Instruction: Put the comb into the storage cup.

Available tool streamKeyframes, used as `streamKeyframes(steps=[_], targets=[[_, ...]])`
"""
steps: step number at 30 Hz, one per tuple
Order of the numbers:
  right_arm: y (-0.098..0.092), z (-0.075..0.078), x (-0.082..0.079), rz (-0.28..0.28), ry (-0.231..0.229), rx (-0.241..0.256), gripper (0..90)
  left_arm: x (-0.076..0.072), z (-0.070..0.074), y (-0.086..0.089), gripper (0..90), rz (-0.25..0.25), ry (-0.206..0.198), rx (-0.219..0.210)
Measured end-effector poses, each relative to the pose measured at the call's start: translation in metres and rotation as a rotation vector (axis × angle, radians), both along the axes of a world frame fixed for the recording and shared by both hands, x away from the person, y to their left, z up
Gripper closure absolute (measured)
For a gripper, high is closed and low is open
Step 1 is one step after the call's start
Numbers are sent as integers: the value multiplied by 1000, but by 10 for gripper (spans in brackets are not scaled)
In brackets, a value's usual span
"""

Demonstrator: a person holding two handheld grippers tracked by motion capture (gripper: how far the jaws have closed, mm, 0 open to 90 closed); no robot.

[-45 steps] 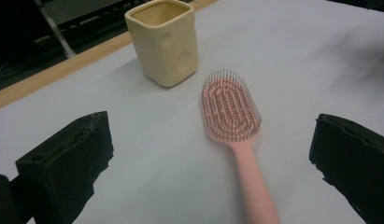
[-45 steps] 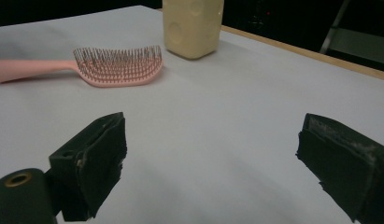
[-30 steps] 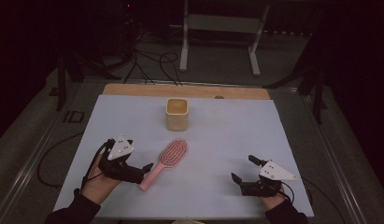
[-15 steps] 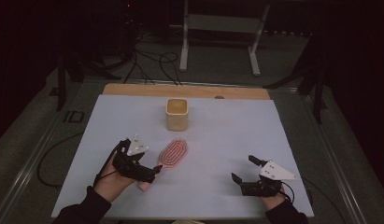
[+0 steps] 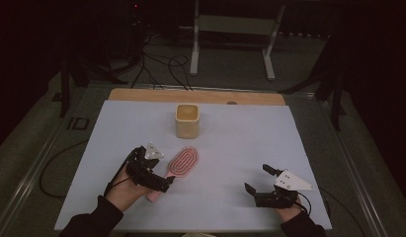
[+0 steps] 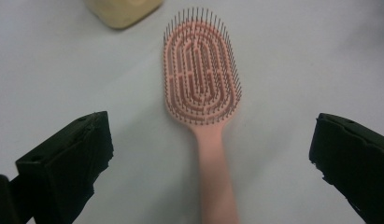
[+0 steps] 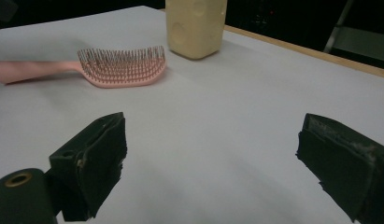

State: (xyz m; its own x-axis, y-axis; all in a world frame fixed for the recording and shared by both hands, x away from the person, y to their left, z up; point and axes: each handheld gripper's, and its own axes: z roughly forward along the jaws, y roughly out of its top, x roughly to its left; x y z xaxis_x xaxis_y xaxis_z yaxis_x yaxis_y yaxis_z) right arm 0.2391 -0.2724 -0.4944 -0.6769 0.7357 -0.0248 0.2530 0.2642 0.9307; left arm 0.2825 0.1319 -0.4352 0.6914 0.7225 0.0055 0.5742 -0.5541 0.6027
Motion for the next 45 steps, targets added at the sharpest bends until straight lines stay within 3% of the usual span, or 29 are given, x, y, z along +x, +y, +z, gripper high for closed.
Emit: streamKeyframes(steps=[15,20,25,38,45], targets=[[0,0,0,-2,4,1,79,14,-13,-10,10,-2,146,54],[0,0,0,-4,4,-2,79,18,-17,-12,13,-15,175,75],[0,-1,1,-3,5,-7,79,25,-20,-13,20,-4,230,64],[0,-1,1,-3,7,-10,79,33,-28,-19,50,-13,297,84],[0,-1,1,-3,12,-8,79,38,-30,-18,124,-12,330,50]])
